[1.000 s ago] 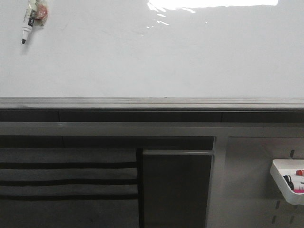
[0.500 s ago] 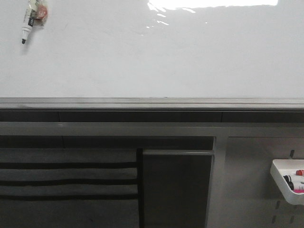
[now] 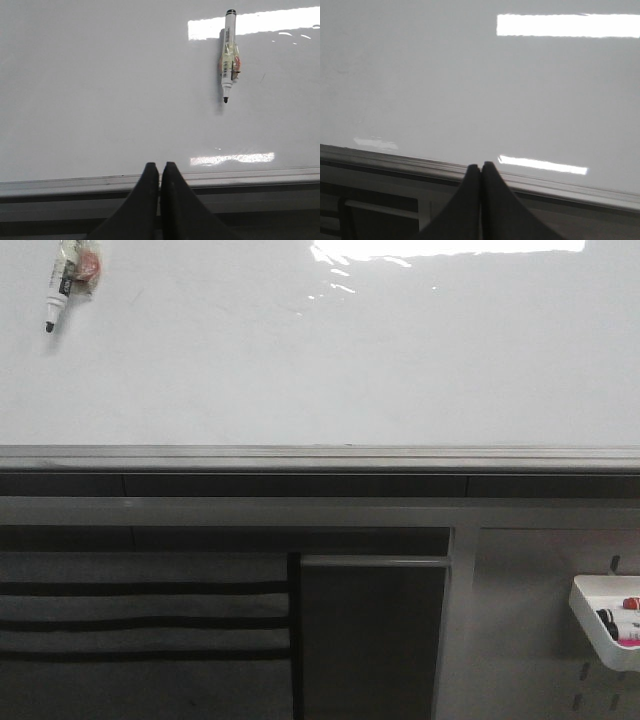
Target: Write number 3 on whiteboard
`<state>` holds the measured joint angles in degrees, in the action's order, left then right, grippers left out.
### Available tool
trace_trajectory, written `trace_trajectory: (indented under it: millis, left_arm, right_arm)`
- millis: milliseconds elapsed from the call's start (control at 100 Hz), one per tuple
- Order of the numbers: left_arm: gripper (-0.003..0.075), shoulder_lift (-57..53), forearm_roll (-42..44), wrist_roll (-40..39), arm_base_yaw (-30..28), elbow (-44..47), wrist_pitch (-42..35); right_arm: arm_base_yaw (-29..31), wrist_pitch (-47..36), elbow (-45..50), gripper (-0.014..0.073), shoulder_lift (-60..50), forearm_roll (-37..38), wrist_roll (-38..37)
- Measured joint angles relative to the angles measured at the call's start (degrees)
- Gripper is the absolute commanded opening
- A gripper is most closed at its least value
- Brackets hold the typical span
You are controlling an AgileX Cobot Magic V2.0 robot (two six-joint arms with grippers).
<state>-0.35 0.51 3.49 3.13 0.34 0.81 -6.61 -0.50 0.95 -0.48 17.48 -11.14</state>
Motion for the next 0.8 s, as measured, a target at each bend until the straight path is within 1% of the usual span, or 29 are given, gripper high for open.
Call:
trace_trajectory:
  millis: [190, 280, 360, 440, 510, 590, 730, 800]
  left_arm:
    - [-0.0018, 0.00, 0.00, 0.00, 0.00, 0.00, -0.14]
    - [-0.0018, 0.00, -1.21, 0.00, 0.00, -0.22, -0.81]
    - [-0.0018, 0.00, -4.08, 0.00, 0.00, -1.92, -0.41]
    - [-0.0018, 0.00, -6.08, 0.00, 0.00, -5.92, 0.60]
    - [-0.0018, 0.00, -6.89, 0.00, 0.00, -10.39, 3.43]
    - [-0.0018, 0.48, -6.92, 0.00, 0.00, -15.66, 8.55]
    - [-0.0018, 5.44, -5.56, 0.00, 0.00, -24.51, 16.54]
    - [-0.0018, 8.28, -5.14, 0.00, 0.00, -27.77, 18.91]
  right_arm:
    - [0.00, -1.19, 0.00, -0.0074, 0.00, 0.04, 0.00]
    - [0.00, -1.20, 0.00, -0.0074, 0.00, -2.60, 0.11]
    - [0.00, 1.37, -1.23, -0.0074, 0.00, -4.58, 0.11]
    - [0.00, 5.21, -5.20, -0.0074, 0.00, -5.30, 0.11]
    - [0.00, 8.76, -9.62, -0.0074, 0.00, -5.60, 0.11]
    - [0.00, 12.72, -14.74, -0.0074, 1.33, -5.72, 0.11]
    - [0.00, 19.00, -23.54, -0.0074, 7.77, -5.16, 0.11]
    - [0.00, 21.50, -27.21, -0.0074, 11.42, -4.06, 0.11]
